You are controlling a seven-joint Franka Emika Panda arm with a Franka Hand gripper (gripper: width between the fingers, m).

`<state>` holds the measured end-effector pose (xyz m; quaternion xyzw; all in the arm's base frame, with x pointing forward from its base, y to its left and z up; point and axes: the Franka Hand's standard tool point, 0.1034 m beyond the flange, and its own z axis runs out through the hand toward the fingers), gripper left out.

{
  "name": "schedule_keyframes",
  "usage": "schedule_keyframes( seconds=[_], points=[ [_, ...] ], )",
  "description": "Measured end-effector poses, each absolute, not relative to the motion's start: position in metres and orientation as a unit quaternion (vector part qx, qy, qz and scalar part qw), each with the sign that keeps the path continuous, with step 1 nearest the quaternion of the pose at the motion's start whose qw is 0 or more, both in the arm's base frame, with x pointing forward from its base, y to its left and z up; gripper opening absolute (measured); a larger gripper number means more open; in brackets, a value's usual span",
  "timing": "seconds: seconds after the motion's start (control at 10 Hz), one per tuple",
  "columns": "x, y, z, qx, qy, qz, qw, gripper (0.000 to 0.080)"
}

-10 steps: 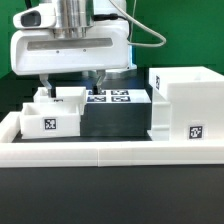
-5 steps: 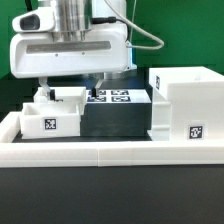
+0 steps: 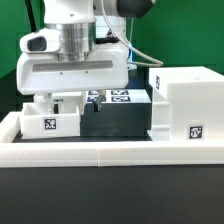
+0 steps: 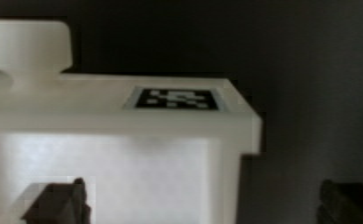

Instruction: Assemble drawer

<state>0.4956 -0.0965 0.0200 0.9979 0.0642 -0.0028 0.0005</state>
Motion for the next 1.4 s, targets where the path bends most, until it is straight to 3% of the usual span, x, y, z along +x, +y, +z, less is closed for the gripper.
schedule_keyframes(
  seconds=[0.3, 0.8, 0.9, 1.0, 1.2, 1.4],
  points=[
    [0.4942, -0.0926, 0.0083, 0.998, 0.064, 0.000, 0.007, 0.0649],
    [0.4900, -0.0930, 0.0057, 0.998, 0.063, -0.002, 0.008, 0.0637],
    [0.4900, -0.0931, 0.0057, 0.998, 0.063, -0.002, 0.008, 0.0436],
    [0.4899, -0.0931, 0.0057, 0.998, 0.062, -0.002, 0.008, 0.0436],
    [0.4899, -0.0932, 0.0057, 0.998, 0.062, -0.002, 0.008, 0.0064],
    [0.4899, -0.0933, 0.0057, 0.998, 0.062, -0.002, 0.008, 0.0041]
  ],
)
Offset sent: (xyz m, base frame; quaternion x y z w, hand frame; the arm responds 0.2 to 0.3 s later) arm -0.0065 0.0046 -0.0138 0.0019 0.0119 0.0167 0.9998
